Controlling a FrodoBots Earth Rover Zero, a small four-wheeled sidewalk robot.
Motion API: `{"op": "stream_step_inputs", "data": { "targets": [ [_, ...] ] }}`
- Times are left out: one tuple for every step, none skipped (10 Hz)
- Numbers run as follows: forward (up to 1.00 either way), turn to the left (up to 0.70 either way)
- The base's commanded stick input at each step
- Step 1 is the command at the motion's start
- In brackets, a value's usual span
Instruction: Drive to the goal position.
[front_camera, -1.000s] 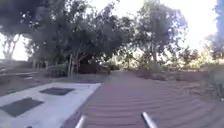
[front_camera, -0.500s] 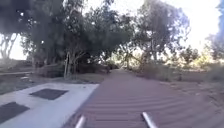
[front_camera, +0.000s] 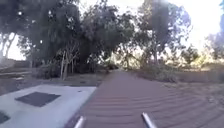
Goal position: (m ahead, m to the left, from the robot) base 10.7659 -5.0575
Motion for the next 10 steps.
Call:
{"op": "stream_step_inputs", "data": {
  "targets": [
    [1.0, 0.0],
    [1.0, 0.0],
    [1.0, -0.03],
    [1.0, -0.26],
    [1.0, -0.4],
    [1.0, -0.4],
    [1.0, -0.31],
    [1.0, -0.09],
    [1.0, 0.0],
    [1.0, 0.0]
  ]
}}
